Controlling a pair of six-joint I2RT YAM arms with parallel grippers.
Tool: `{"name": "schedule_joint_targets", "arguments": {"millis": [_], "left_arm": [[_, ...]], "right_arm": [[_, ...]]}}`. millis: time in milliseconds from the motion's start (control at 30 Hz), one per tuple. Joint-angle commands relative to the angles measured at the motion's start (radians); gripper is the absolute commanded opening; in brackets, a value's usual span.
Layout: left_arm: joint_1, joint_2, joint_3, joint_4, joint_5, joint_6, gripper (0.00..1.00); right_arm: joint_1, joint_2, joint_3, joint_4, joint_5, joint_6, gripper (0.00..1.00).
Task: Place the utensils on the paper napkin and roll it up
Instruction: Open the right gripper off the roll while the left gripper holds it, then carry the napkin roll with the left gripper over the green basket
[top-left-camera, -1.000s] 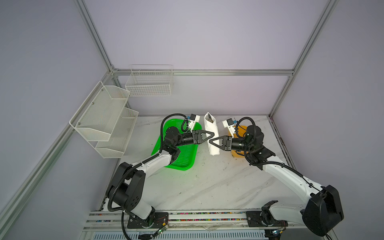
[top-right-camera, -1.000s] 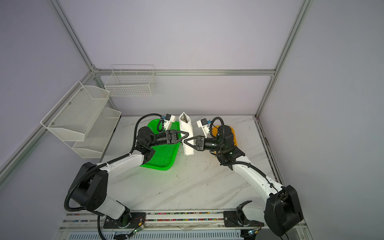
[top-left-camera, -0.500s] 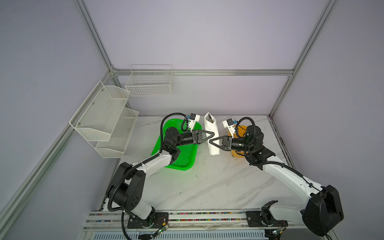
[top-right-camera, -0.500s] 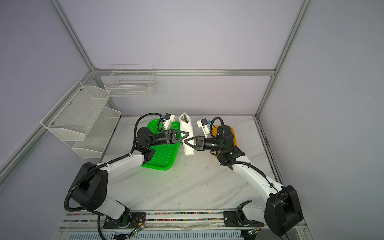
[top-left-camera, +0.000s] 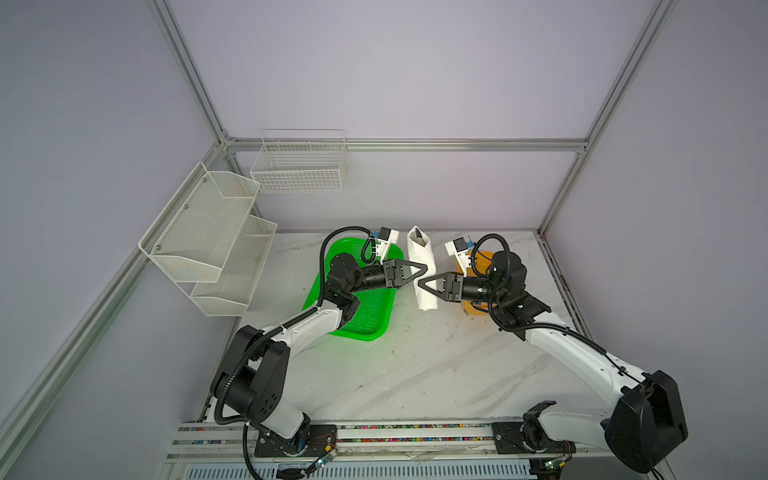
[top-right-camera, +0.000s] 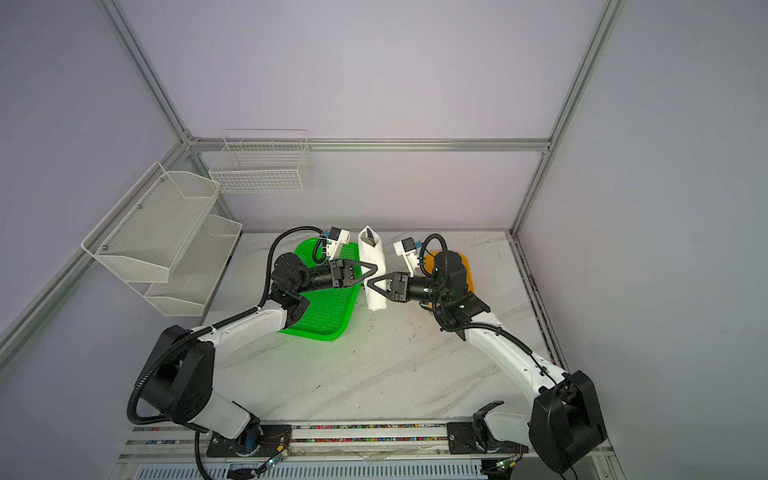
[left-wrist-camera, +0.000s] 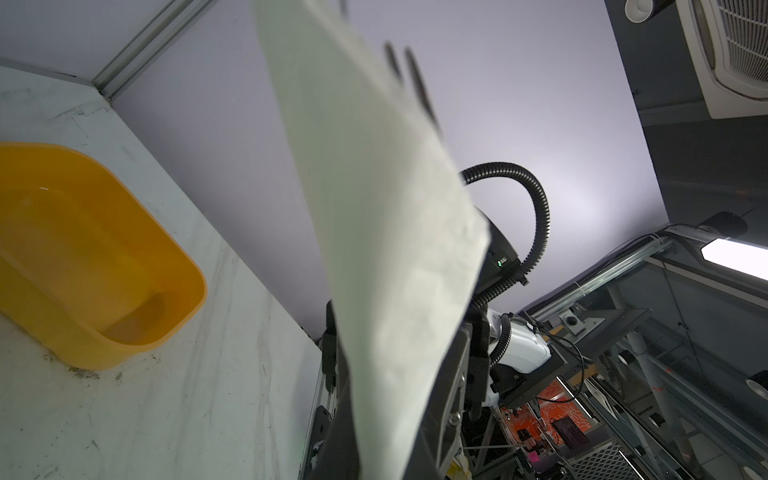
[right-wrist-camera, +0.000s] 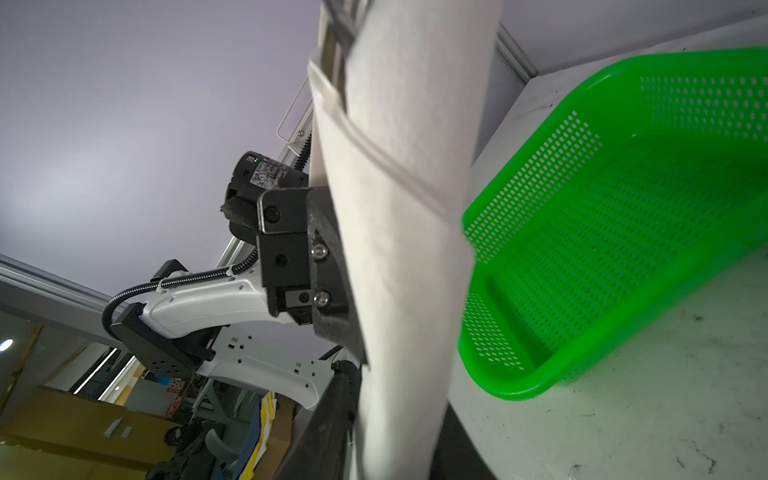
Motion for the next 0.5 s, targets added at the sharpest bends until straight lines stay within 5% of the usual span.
{"name": "schedule_joint_targets", "arguments": {"millis": [0,267,367,467], "left_arm": [[0.056,-0.065,0.033,0.012,0.038,0.031,0.06],[0.255,-0.076,0.0,-0.12,0.215,0.092,0.07],[0.321,-0.064,0.025,-0.352,0.284,0.259,0.08],[0.366,-0.043,0.097,-0.784,0.285,0.594,0.09]], "right_arm": [[0.003,-0.036,0.006,-0.075,0.073,-0.039,0.41],[-0.003,-0.045,0.006,-0.163,0.157,-0.076,0.47],[-0.004,-0.036,0.025,-0.207,0.178,-0.109,0.47],[-0.004,-0.025,0.047,-0.257,0.18,-0.156,0.47]]}}
